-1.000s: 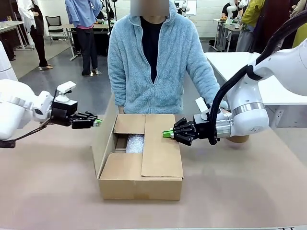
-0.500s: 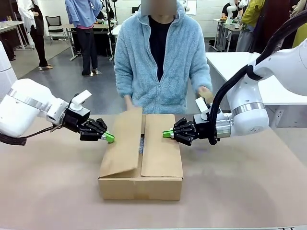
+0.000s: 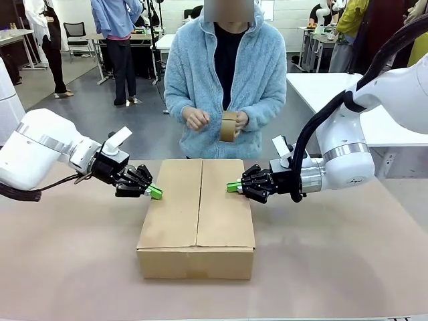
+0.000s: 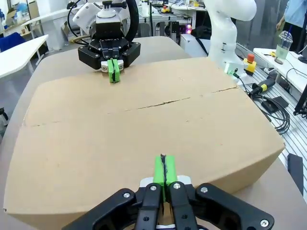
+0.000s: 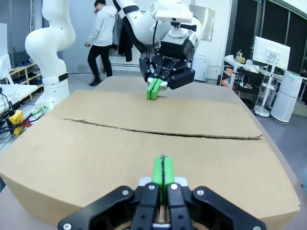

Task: Wrap the clocks to prevent damage.
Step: Push the left (or right) flap of the Package Box to close it, then after the human seals the box with tape, release both hands from the side flaps of the Package Box.

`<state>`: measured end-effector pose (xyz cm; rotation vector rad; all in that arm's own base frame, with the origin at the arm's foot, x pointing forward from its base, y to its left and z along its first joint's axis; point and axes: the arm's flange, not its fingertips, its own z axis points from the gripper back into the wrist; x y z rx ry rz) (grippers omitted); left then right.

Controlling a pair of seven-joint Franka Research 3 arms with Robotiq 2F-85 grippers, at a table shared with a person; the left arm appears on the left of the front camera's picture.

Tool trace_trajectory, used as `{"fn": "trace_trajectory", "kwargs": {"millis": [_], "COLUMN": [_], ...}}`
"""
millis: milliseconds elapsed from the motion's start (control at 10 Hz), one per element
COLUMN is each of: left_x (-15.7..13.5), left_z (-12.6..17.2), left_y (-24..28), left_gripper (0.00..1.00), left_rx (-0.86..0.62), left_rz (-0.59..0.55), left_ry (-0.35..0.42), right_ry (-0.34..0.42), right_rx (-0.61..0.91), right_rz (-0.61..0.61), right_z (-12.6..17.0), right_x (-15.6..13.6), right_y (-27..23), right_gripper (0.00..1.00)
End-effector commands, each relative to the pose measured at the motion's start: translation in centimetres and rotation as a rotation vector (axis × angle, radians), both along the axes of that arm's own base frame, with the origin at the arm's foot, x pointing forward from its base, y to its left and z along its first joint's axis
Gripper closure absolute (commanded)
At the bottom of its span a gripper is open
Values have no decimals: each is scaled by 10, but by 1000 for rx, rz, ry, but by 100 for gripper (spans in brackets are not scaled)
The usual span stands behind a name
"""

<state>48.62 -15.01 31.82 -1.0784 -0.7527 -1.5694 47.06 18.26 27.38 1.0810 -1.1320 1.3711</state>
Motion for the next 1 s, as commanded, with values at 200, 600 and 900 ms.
{"fn": "trace_trajectory", "kwargs": {"millis": [200, 600, 900], "left_x": [0, 0, 0], "left_z": [-2, -2, -2], "left_y": [1, 1, 1], "left_gripper": [100, 100, 100], "left_rx": [0, 0, 0], "left_rz": [1, 1, 1], "left_ry": [3, 3, 3], "right_ry": [3, 3, 3], "right_rx": [-9, -9, -9], "right_rz": [-10, -10, -10], "right_z": [-3, -3, -3], "right_x": [0, 0, 0], "right_y": [-1, -1, -1], "right_gripper": [99, 99, 99]}}
